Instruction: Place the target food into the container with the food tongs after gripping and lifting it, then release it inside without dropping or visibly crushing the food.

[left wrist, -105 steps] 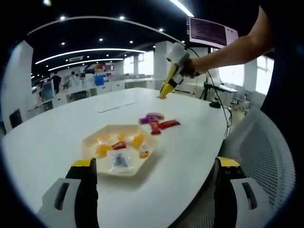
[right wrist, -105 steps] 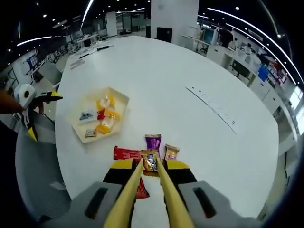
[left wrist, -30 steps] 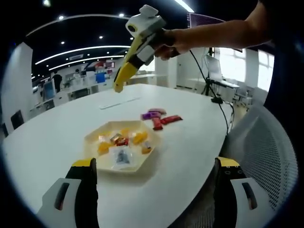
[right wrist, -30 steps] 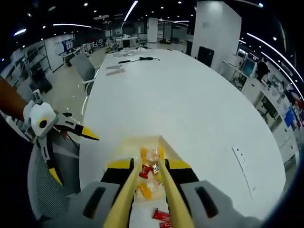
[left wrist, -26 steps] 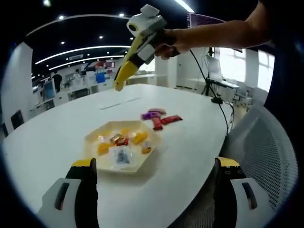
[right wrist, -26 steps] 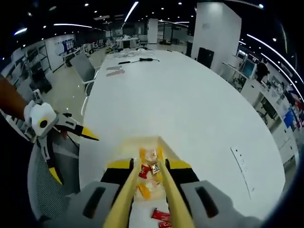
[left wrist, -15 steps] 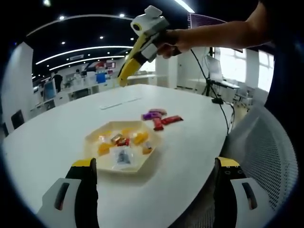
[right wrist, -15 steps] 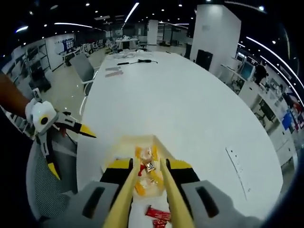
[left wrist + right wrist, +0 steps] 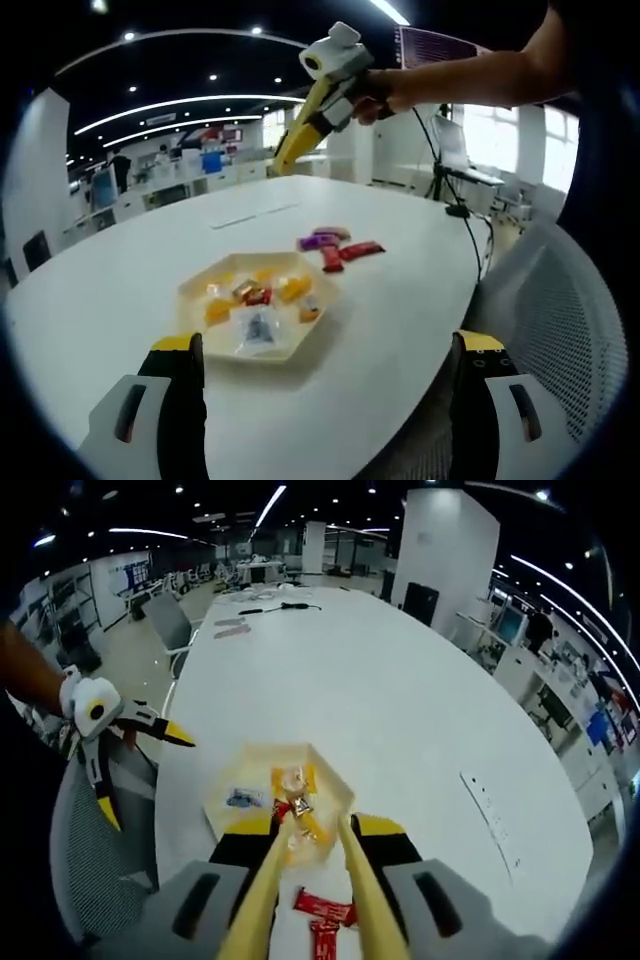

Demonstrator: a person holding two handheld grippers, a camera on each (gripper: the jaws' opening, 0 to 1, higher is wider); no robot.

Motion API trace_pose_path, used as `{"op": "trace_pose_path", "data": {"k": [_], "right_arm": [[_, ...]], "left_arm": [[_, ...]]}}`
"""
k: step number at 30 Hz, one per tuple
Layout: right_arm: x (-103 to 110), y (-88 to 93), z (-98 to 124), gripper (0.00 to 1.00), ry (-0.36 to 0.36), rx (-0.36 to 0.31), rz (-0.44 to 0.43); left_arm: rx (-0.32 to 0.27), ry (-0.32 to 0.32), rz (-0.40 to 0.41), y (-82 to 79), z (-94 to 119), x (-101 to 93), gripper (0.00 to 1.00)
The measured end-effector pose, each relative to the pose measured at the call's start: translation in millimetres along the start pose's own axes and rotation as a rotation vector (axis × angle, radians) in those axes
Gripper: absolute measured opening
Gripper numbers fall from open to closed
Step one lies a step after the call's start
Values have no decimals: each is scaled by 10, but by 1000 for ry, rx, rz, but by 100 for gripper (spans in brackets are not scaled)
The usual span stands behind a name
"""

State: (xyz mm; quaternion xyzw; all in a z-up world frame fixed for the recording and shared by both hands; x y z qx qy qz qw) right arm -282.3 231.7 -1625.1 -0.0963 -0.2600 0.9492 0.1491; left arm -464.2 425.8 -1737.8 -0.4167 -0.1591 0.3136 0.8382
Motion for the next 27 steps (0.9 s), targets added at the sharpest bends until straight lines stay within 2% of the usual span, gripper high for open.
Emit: {"op": "trace_pose_path", "data": {"k": [14, 23, 27], "right_arm": [[-190, 584, 221, 28, 49, 19, -76], [-203, 856, 306, 28, 63, 12, -115], [-210, 918, 341, 28, 71, 9, -126]], "left_arm": [[1, 8, 5, -4, 2, -3, 99], [4, 5, 7, 4, -1, 5, 99], [7, 5, 5, 6, -5, 3, 99]]}}
Point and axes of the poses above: the point that each gripper's makers call its tool centre point, and the gripper's own axes: z roughly backward along the fingers, x roughly to its left, y roughly out of its underside, the point moved 7 cm from there along z, roughly backward along the fingers, and after that the axes turned 13 degrees about x, right-handed, at the moved point
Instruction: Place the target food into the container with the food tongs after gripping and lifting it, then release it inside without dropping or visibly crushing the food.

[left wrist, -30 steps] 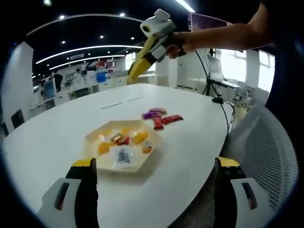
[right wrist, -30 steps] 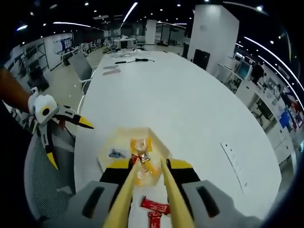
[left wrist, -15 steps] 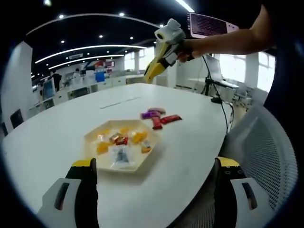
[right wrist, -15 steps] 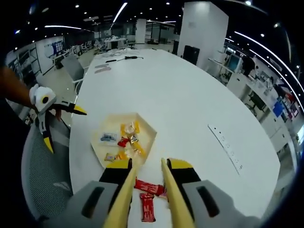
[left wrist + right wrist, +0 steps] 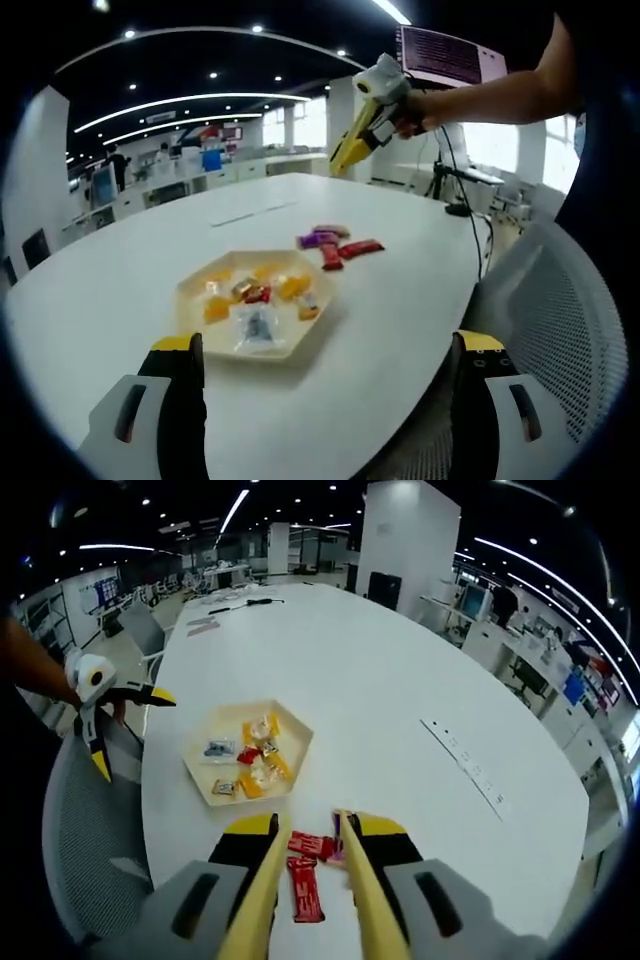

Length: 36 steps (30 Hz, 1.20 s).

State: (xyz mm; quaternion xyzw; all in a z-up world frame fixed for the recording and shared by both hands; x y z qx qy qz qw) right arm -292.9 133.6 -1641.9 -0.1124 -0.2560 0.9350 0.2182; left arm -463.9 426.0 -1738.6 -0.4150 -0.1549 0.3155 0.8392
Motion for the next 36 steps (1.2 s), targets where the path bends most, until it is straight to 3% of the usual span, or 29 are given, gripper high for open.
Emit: {"op": "trace_pose_path", "data": {"k": [16, 36], "right_arm": [[74, 225, 37, 28, 3, -1, 29], [49, 472, 32, 28, 16, 2, 2]], "left_arm": [[3, 5, -10, -7, 1, -19, 99], [31, 5, -22, 37, -27, -20, 99]]}}
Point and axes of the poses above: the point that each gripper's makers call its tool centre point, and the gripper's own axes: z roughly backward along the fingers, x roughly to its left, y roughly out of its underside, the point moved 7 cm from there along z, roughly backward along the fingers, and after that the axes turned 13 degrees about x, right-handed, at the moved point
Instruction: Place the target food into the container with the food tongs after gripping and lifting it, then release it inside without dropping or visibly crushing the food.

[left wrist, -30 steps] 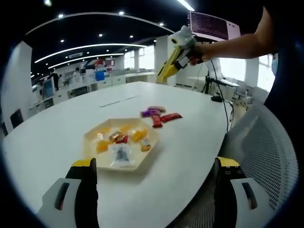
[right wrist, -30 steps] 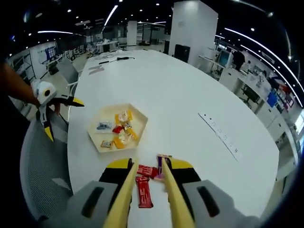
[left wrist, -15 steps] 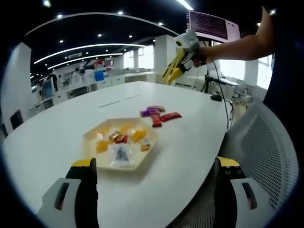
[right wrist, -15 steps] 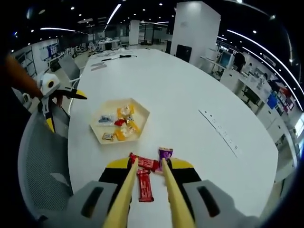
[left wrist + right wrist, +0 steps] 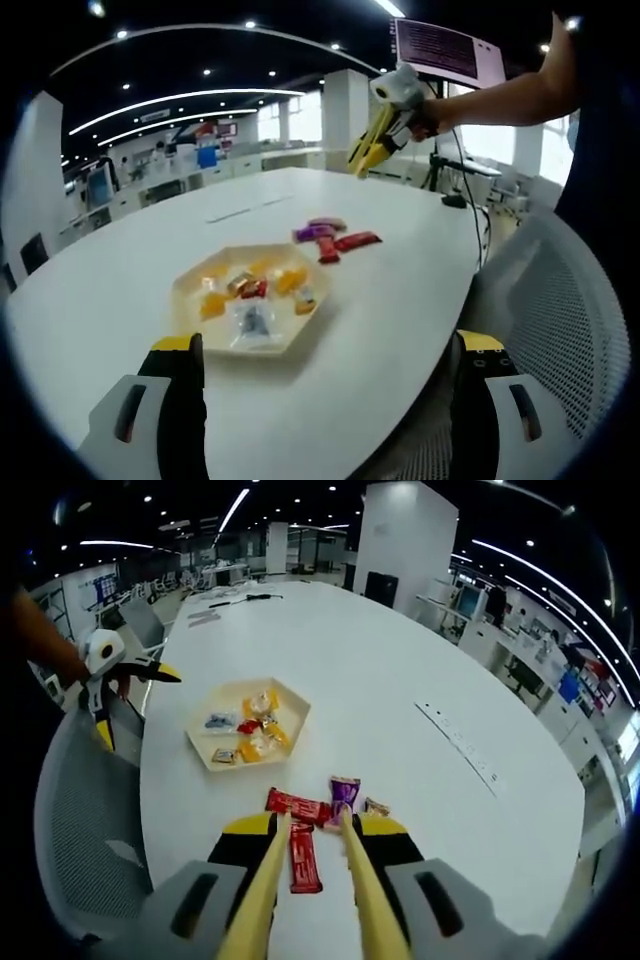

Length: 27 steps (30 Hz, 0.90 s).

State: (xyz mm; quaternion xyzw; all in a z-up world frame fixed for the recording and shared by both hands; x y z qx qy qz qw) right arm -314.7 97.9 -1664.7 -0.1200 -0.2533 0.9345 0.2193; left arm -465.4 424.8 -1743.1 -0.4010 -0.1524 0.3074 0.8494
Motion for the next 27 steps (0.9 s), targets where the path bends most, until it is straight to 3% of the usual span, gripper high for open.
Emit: {"op": "trace_pose_path", "data": {"k": [15, 27], "right_arm": [[37, 90, -176, 28, -37, 20, 43], [116, 296, -592, 28, -95, 82, 50]], "left_arm": [[1, -2, 2, -4, 2, 3, 99], [1, -7, 15, 2, -1, 23, 99]]}}
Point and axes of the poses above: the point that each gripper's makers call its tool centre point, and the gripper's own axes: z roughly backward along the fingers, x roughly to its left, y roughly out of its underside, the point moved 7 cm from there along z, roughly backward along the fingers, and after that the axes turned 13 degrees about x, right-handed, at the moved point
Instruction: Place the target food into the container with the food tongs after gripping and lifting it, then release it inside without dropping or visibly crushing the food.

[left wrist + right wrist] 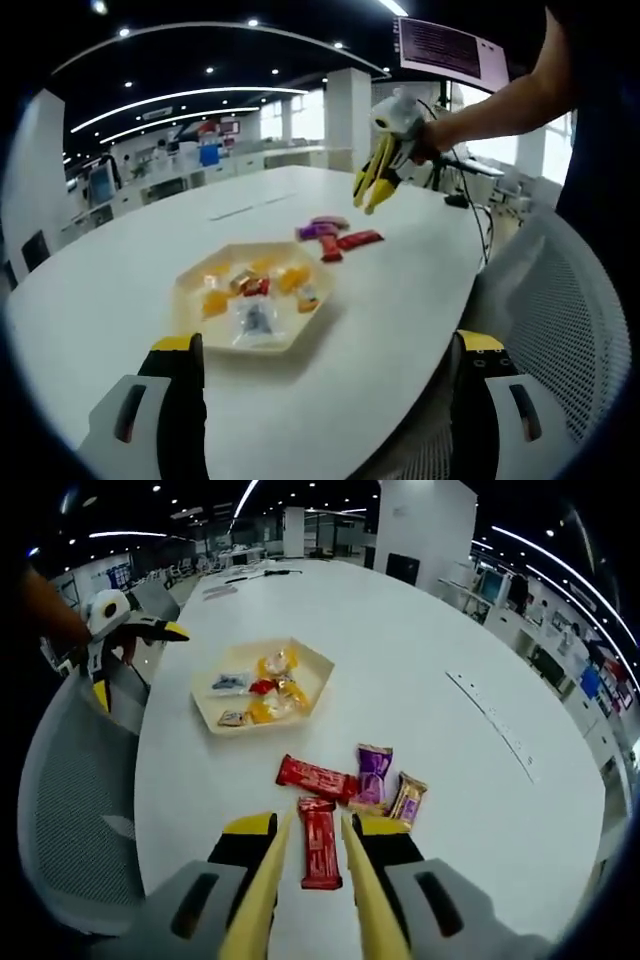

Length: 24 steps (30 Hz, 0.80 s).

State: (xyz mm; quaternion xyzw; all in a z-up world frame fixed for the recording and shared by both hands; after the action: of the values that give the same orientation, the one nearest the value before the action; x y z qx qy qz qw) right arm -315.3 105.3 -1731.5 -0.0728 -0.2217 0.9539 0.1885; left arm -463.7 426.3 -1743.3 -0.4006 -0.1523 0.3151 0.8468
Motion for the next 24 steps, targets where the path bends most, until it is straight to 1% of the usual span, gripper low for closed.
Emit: {"op": "trace_pose_path", "data": {"k": [3, 8, 10, 12, 13, 20, 23, 24], "right_arm": [[23, 53, -85, 28, -6, 15, 1], [21, 72, -203, 28, -8, 25, -5], [3, 92, -245, 28, 5, 35, 4], [8, 92, -260, 28, 2, 34, -3], [9, 86, -272, 28, 10, 32, 10], [-10, 136, -349, 28, 15, 65, 6], [14, 179, -390, 28, 0, 76, -27], [20, 185, -397, 27, 7, 72, -24]], "left_arm": [[-1, -1, 4, -7, 6, -2, 99], [5, 3, 3, 1, -4, -8, 99], [9, 4, 3, 1, -5, -9, 99], [9, 5, 2, 5, -9, -11, 99], [10, 4, 0, 0, -6, -13, 99], [8, 4, 5, 0, -3, -7, 99], [8, 4, 6, 3, -4, -8, 99], [7, 3, 5, 1, -1, -8, 99]]}}
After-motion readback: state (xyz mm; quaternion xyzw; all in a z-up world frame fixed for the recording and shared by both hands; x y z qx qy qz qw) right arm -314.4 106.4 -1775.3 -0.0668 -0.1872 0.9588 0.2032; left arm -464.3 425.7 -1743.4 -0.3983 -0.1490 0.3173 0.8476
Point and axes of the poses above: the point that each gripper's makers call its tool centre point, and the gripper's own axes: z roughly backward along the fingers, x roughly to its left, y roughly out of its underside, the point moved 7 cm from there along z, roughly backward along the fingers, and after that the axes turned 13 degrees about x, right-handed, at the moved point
